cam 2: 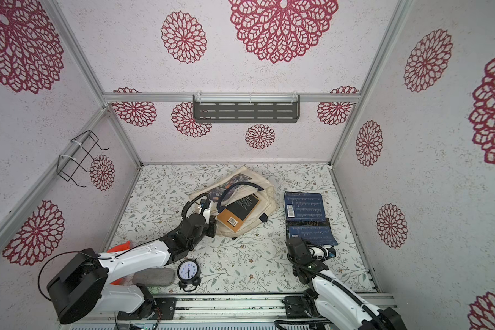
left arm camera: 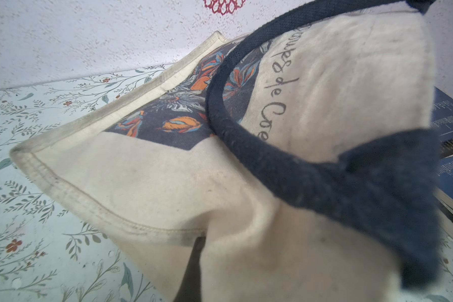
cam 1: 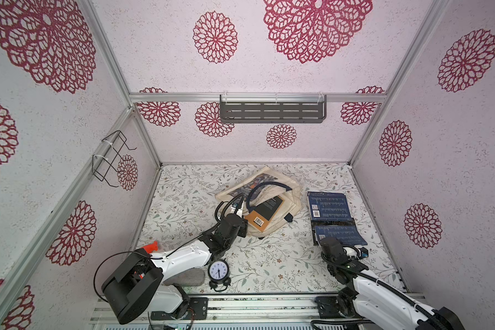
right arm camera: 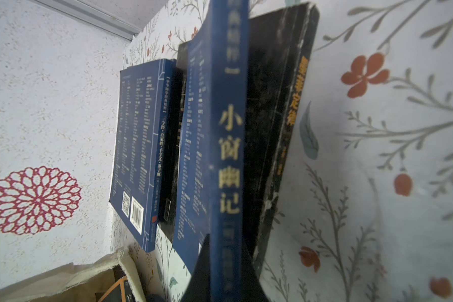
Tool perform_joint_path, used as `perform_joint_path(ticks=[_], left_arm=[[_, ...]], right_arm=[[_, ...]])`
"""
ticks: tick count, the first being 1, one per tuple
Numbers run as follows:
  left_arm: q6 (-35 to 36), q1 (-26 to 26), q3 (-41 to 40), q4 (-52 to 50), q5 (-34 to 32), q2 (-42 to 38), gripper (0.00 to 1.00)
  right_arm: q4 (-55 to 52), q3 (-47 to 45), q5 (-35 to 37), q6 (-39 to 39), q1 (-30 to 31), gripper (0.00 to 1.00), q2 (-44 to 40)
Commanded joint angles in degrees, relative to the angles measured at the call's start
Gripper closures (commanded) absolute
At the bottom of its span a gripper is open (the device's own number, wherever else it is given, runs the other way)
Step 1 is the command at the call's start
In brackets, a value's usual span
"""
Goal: Take out the books from the canvas bag
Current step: Place the book on the book.
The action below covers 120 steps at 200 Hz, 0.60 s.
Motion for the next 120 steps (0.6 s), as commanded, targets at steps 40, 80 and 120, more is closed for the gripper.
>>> perform_joint_path(ticks=[40,80,120], left_arm=[[0.5,-0.9,1.5,0.4,-1.1,1.1,1.00],[0.6,-0.9,1.6,0.3,-1.1,1.2,1.00],[0.6,-1.0,1.6,0.2,-1.0,1.3,1.00]], right_arm=[[11.4,1.0,-6.2,-2.4,-3.7,1.00,7.9],[11.8,2.6,-7.5,-2.7,-4.5,1.00,11.1],[12.4,3.0,-9.5,-2.6,-6.4,0.99,13.6]])
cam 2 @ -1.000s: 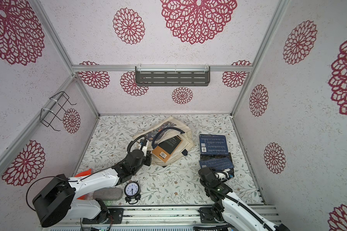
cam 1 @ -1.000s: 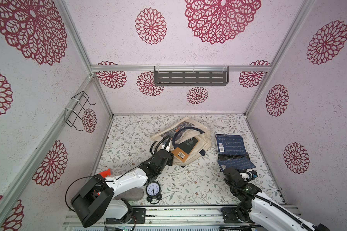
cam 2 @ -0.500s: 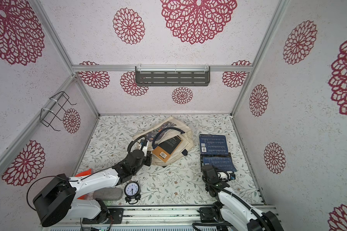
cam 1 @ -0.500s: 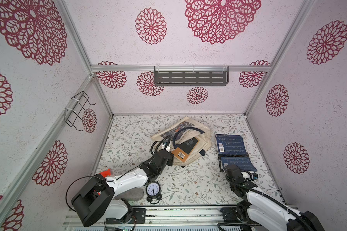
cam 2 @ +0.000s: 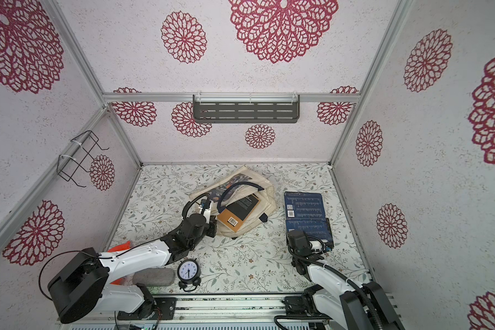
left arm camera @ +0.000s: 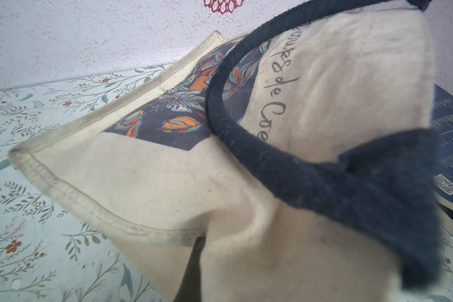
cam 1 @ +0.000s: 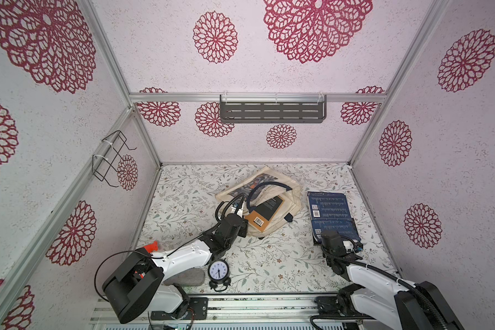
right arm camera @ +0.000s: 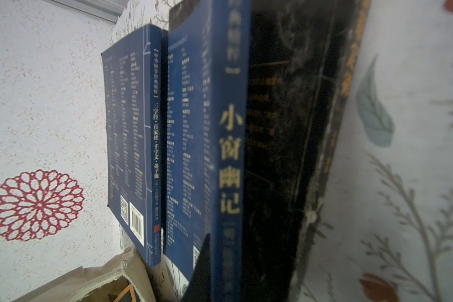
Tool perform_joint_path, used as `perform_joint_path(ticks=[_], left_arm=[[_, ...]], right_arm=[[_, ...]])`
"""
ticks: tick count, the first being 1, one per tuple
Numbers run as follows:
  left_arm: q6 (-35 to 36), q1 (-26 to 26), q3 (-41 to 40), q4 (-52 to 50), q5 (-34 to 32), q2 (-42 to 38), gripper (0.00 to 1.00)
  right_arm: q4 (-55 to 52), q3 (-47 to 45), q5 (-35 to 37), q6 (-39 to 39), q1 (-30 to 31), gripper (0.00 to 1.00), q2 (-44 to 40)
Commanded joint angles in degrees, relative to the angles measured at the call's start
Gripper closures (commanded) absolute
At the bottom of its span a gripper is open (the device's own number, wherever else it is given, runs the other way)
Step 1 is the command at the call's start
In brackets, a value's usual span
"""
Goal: Take out the books from the canvas bag
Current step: Place the book on the book.
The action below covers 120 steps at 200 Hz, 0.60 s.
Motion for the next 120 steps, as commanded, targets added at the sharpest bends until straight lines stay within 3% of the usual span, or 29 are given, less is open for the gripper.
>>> perform_joint_path(ticks=[1,78,120], left_arm=[[0.4,-0.9,1.5,0.2,-0.9,0.9,1.00],[0.7,-1.0,1.7,-0.2,-0.8,0.9,1.00],[0.8,-1.1,1.8,-0.4,-0.9,0.9,1.00]], right_arm=[[-0.7,1.2,-1.8,-1.1,-1.2,0.99,1.5],[-9.6,2.9,-3.9,-1.2,-2.0,0.54,-4.4],[-14.8,3.8,-5.9,-0.6,-2.0,0.41,-6.7]])
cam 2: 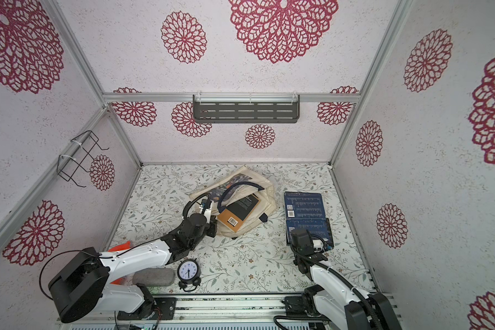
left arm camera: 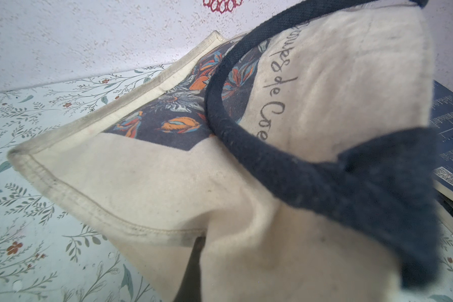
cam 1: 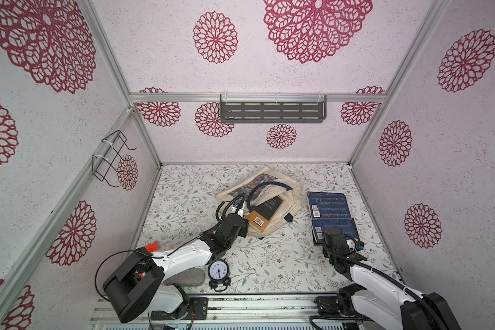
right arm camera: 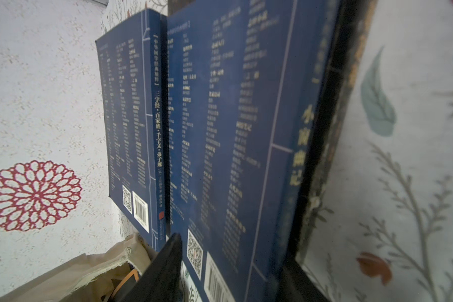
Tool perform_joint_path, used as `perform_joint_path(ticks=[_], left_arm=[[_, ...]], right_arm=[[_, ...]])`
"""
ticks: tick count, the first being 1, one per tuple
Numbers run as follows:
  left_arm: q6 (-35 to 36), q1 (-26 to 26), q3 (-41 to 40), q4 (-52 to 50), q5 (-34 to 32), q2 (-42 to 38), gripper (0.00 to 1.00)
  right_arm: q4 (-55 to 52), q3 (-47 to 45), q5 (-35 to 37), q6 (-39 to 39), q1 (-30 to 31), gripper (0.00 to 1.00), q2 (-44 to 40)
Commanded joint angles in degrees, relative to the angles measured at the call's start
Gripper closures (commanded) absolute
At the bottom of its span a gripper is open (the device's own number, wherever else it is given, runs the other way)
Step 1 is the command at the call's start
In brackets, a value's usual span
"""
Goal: Take out the books from the canvas bag
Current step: Place the book on the book.
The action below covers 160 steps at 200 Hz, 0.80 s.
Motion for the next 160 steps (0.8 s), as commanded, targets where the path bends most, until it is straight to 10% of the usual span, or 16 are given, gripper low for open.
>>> perform_joint_path(ticks=[1,123,160], left_arm=[[0.4,-0.9,1.3,0.0,-0.7,0.5,1.00],[0.6,-1.1,1.5,-0.6,-0.7,0.6,1.00],[0.7,-1.1,1.6,-0.7,-0.8,0.5,1.00]], right_arm=[[-6.6,1.8,-0.7,0.4,-0.2,0.41,-0.9],[1.0,2.5,-1.2,-2.8,-1.0,0.38,3.9],[-4.8,2.2,-2.5,-4.3,-1.0,0.20,1.2]])
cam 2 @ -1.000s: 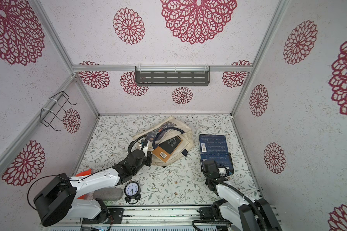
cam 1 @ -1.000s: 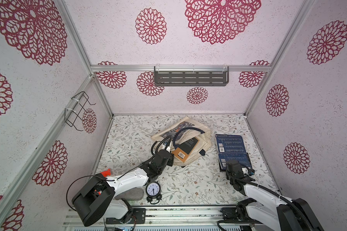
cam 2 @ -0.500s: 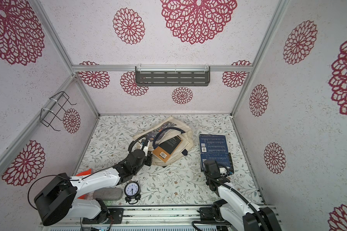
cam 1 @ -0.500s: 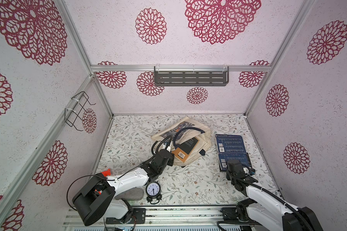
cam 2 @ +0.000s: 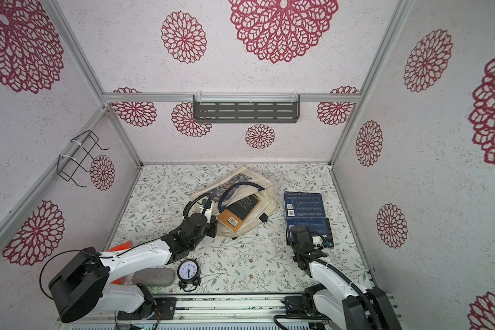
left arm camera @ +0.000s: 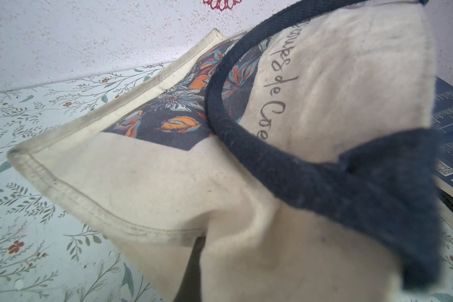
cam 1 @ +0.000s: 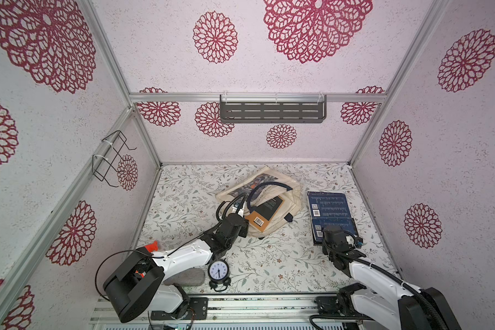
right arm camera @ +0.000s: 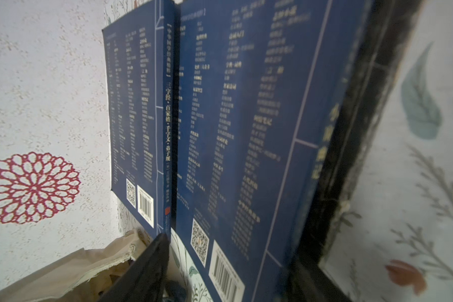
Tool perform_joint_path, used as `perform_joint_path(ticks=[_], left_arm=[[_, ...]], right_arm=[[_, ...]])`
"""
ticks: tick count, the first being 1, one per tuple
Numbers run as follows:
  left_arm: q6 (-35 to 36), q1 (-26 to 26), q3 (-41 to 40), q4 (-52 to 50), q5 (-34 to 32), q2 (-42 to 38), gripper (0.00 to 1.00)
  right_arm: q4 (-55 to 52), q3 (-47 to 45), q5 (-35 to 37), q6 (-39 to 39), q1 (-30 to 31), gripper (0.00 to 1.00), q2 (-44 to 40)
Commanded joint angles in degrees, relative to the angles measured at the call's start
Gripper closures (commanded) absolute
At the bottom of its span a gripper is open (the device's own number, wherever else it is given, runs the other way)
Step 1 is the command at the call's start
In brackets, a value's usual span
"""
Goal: Take out the books from the canvas bag
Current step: Place the book on the book, then pick up the book from the canvas bag.
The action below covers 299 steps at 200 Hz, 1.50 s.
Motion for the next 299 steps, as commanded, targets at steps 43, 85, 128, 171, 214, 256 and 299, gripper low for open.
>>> perform_joint_path(ticks=[43,85,128,171,214,256,299], left_arm=[[0.5,-1.0,1.5,-0.1,-0.6,0.7,1.00],[0.5,-1.0,1.1,0.1,-1.1,-0.1,1.00],[0.4,-1.3,0.8,0.9,-1.0,-0.3,1.00],[0.6,-1.3,0.0,1.8,-1.5,-1.1,1.00],[0.7,-1.3,-0.4,2.3,-1.6,-1.2,1.00],[1.0,-1.4,-0.2,2.3,-1.7,-1.0,1.00],[1.0,-1.3,-0.3,2.3,-1.6,-1.2,1.00]], right_arm=[[-13.4,0.5,-2.1,-4.9,-0.3,0.01,-5.8],[-14.8,3.5,-1.2,-17.0,-0.3,0.01,-12.2],[4.1,3.4,-15.0,-32.0,0.4,0.01,-12.7],[9.9,9.7,-19.4,-38.0,7.5,0.05,-3.2],[18.7,12.7,-20.4,-39.2,14.0,0.16,6.0],[23.2,15.3,-22.0,-37.1,16.4,0.24,15.8],[30.6,17.1,-23.6,-35.5,17.7,0.28,25.8]])
